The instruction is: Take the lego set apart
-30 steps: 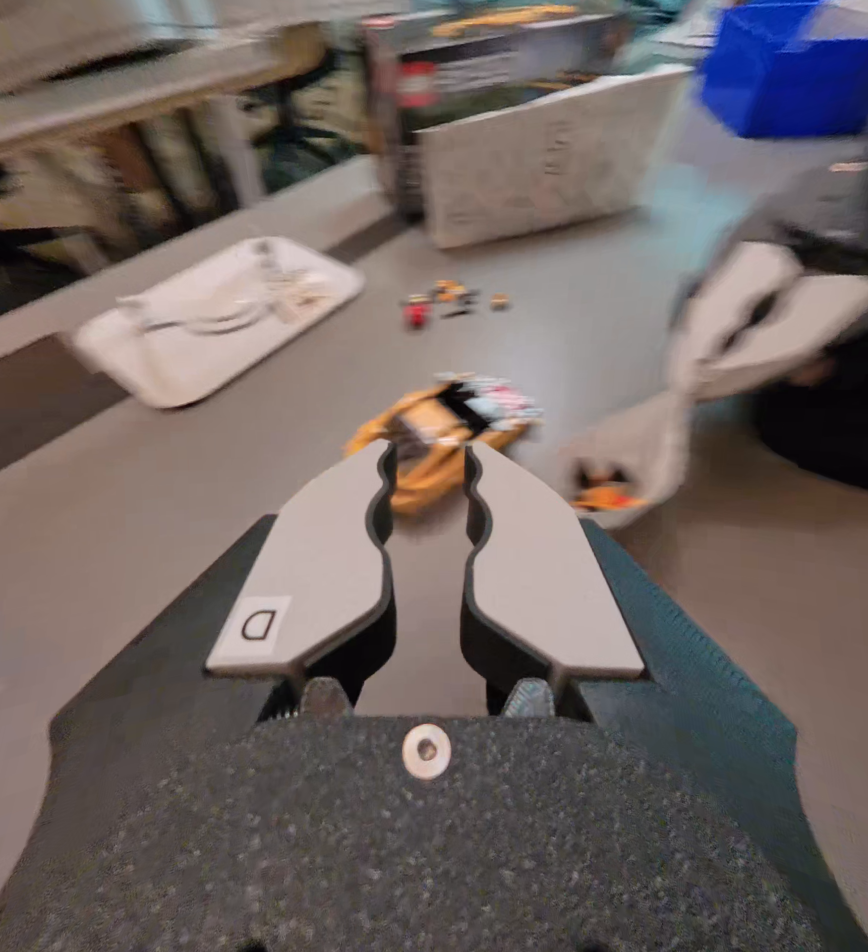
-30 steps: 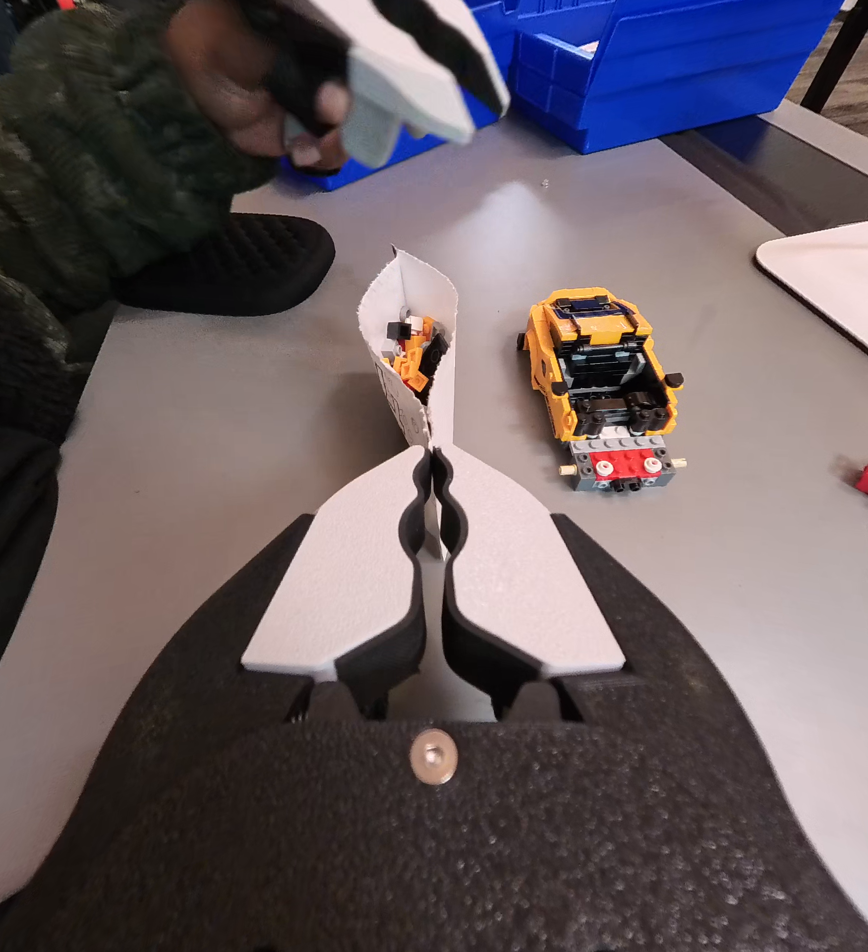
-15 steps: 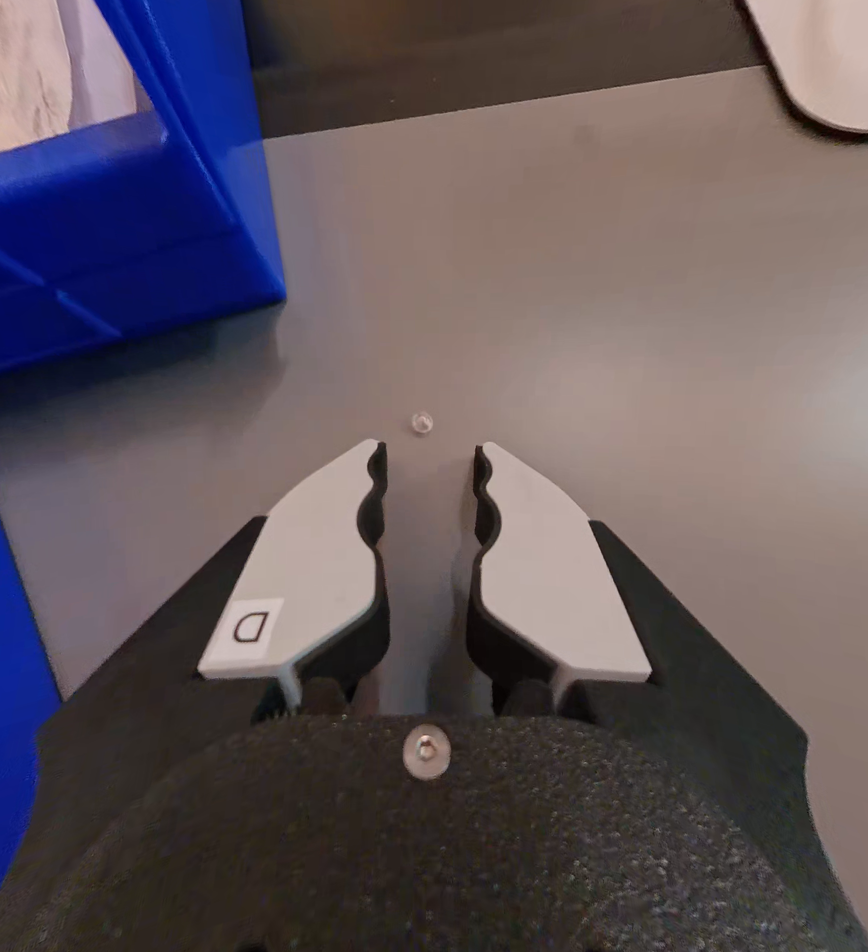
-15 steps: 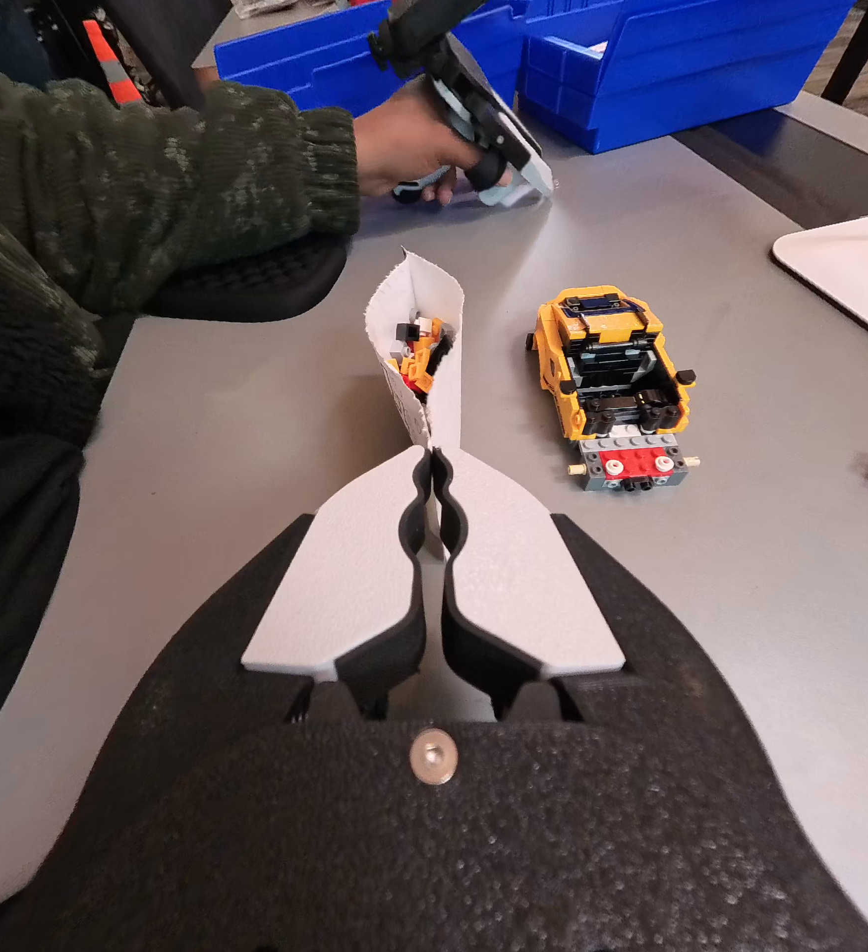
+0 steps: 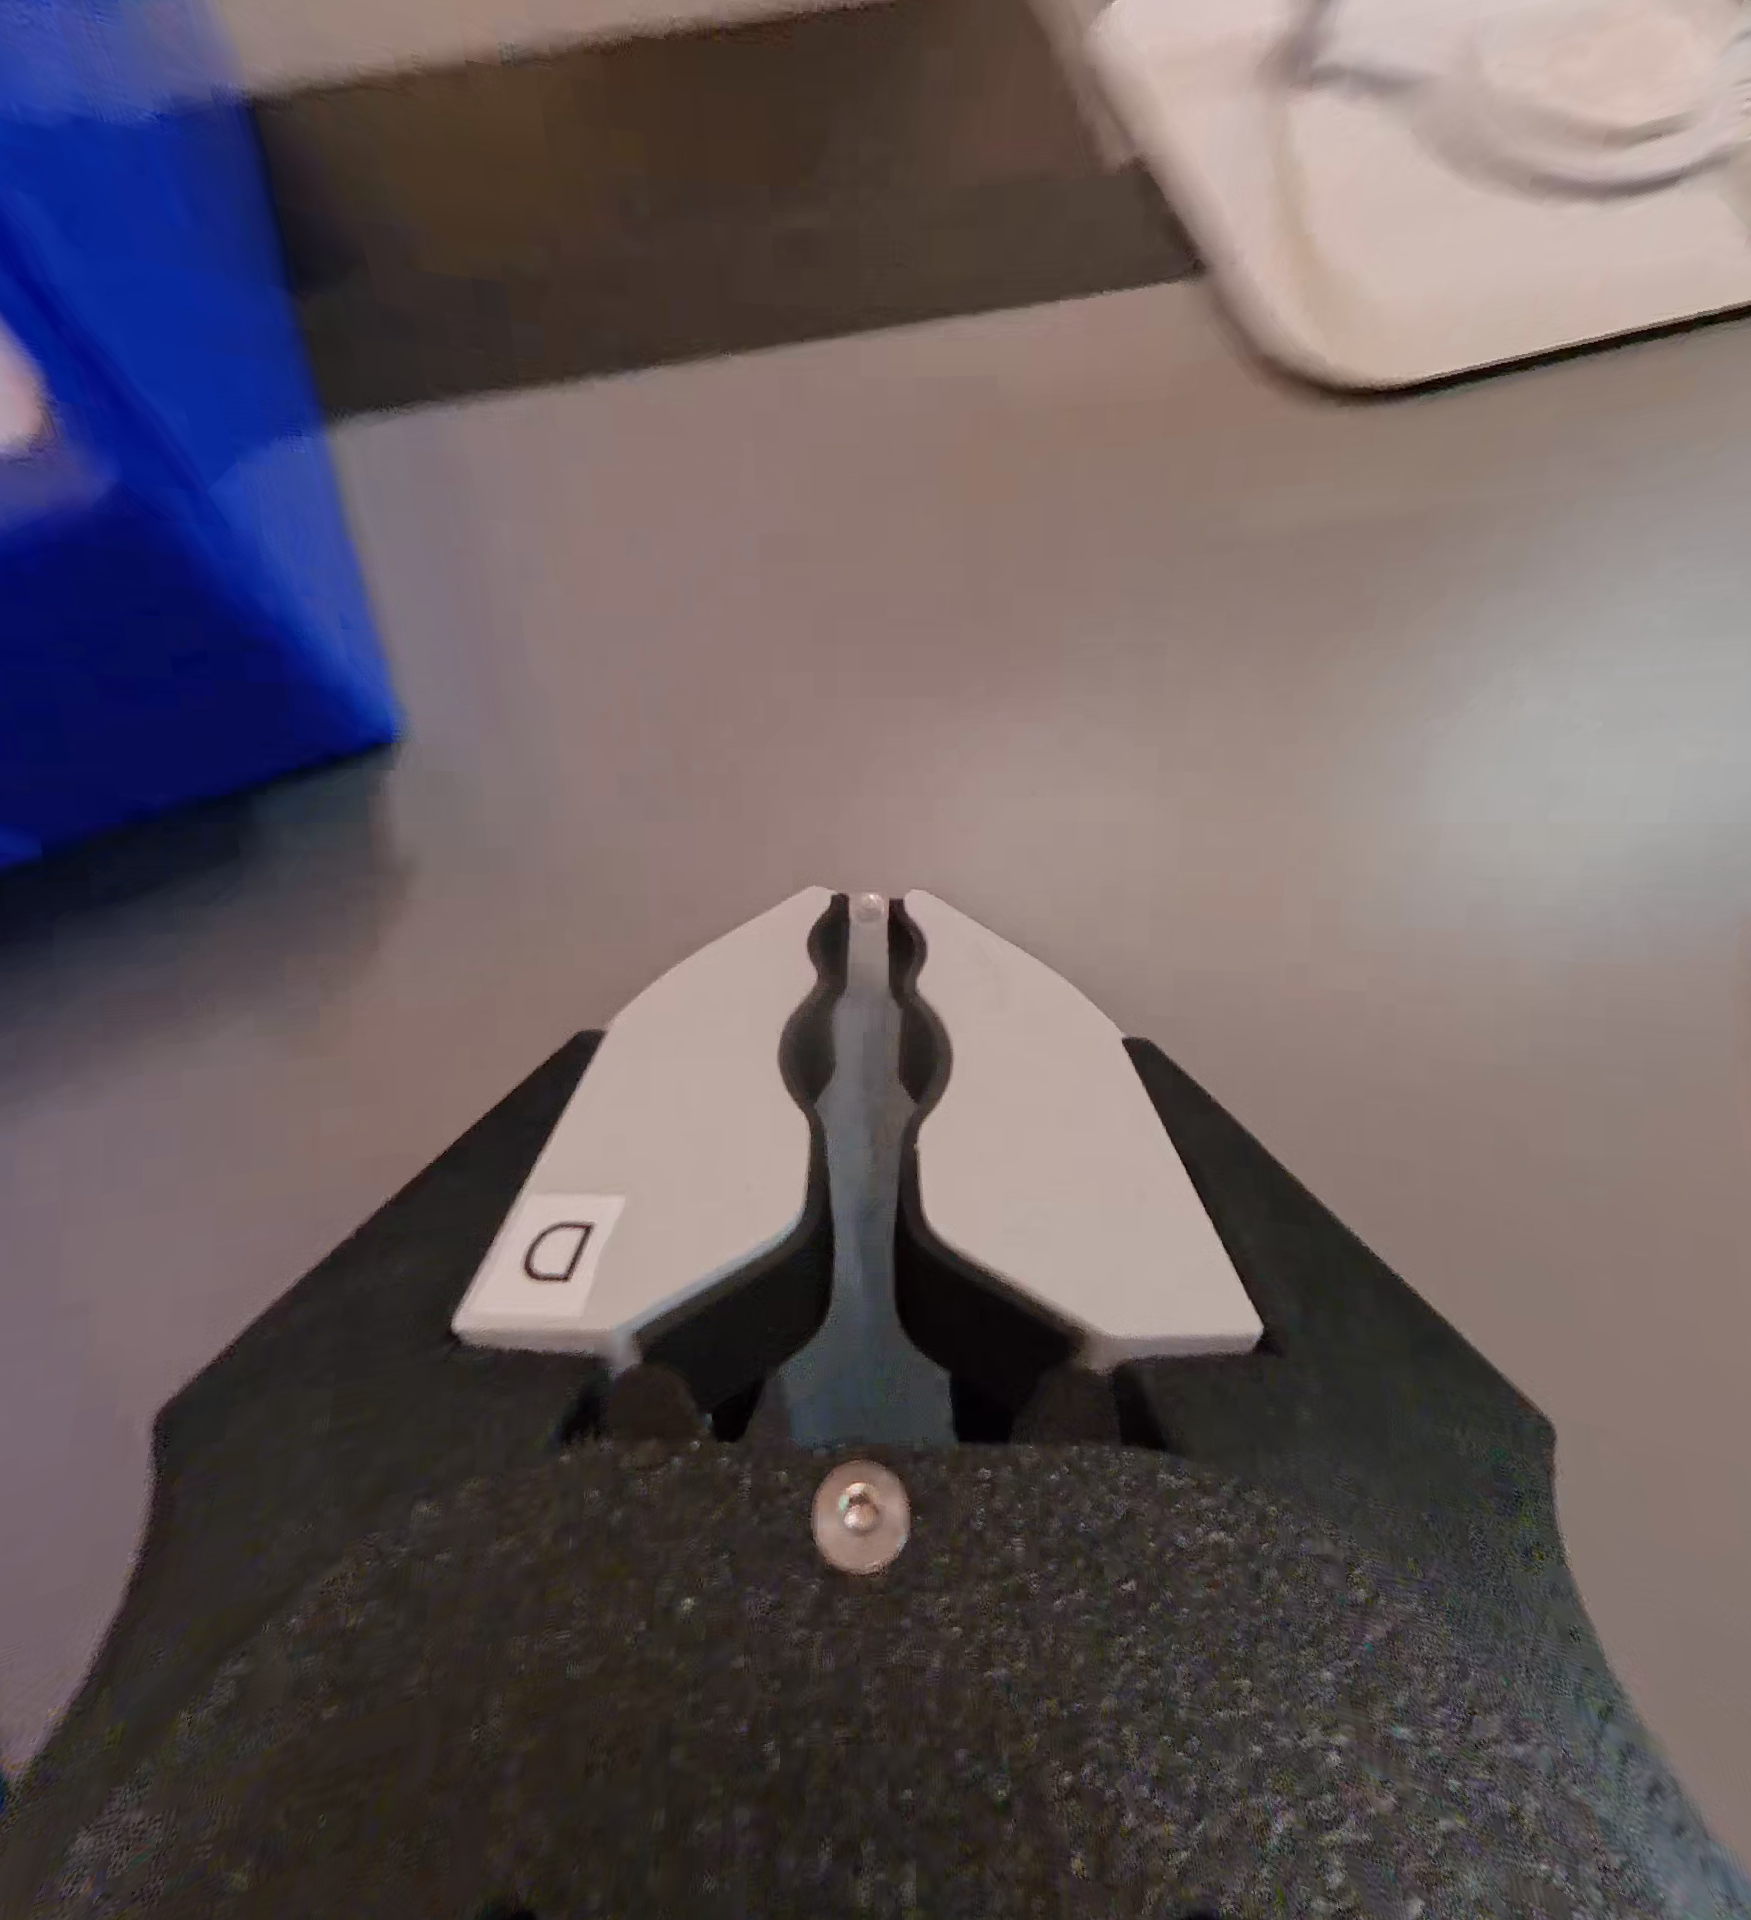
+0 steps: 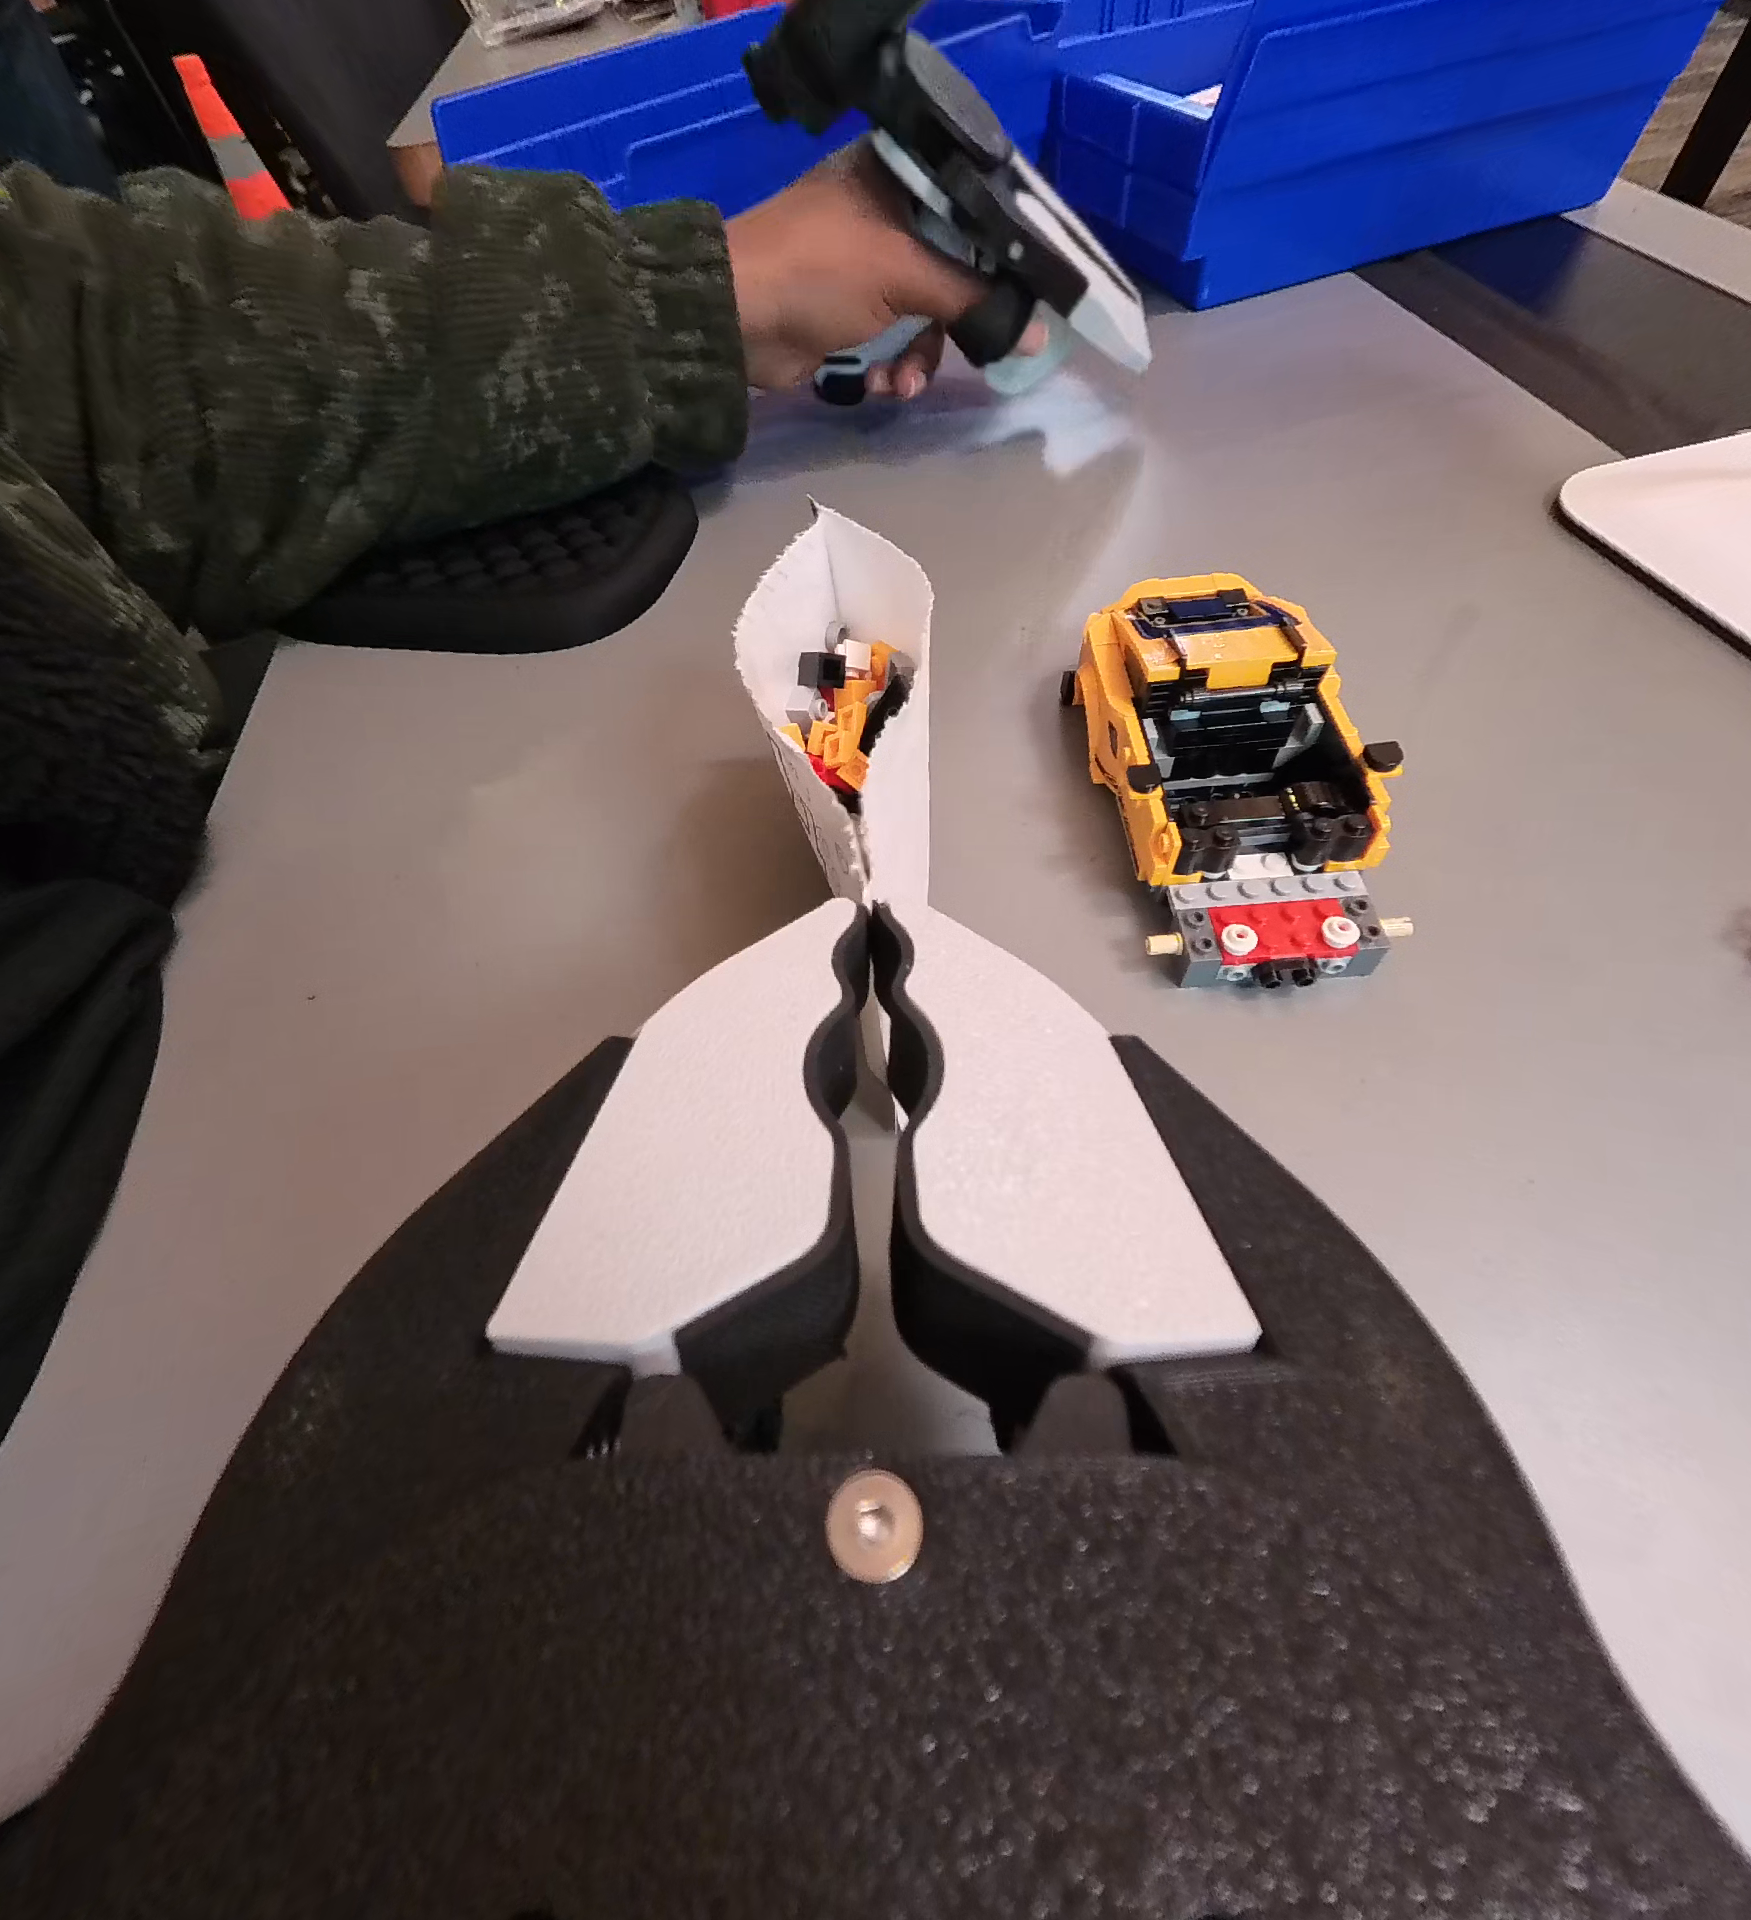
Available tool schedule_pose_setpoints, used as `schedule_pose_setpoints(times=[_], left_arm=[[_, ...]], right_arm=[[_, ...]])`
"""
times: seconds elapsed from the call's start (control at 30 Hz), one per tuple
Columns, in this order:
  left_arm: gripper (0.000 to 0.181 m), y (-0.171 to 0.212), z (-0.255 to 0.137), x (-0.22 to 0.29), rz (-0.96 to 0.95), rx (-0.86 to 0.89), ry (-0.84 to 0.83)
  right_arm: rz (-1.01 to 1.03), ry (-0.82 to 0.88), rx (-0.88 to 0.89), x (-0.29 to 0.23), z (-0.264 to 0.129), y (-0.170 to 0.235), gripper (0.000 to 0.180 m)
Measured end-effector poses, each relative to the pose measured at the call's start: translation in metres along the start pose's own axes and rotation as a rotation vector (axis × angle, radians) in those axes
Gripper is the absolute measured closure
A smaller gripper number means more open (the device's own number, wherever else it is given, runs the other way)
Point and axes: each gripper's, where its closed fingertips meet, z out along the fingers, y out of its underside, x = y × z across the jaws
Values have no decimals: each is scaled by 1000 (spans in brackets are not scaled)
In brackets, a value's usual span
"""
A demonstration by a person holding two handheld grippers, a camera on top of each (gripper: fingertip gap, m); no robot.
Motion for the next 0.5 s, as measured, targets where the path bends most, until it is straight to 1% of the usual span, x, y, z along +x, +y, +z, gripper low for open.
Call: schedule_pose_setpoints(times=[0.07, 0.13, 0.2, 0.27, 0.33, 0.43, 0.5], left_arm=[[174, -21, -21, 49, 95, 102, 180], [174, -39, -56, 115, 225, 214, 417], [174, -43, -100, 185, 377, 308, 680], [174, -38, -136, 234, 475, 354, 856], [174, -28, -150, 263, 553, 337, 932], [174, -11, -151, 284, 625, 278, 971], [169, -3, -144, 288, 643, 243, 960]], right_arm=[[1, 4, 1, 1, 0, 0, 180], [1, 6, 1, 1, 0, 0, 180], [0, 6, 2, 1, 0, 0, 180], [-1, 7, 2, 1, 0, 0, 180], [-2, 7, 0, 1, 0, 0, 180], [-5, 6, -1, 1, 1, 0, 180], [-8, 5, -3, 0, 1, 0, 180]])
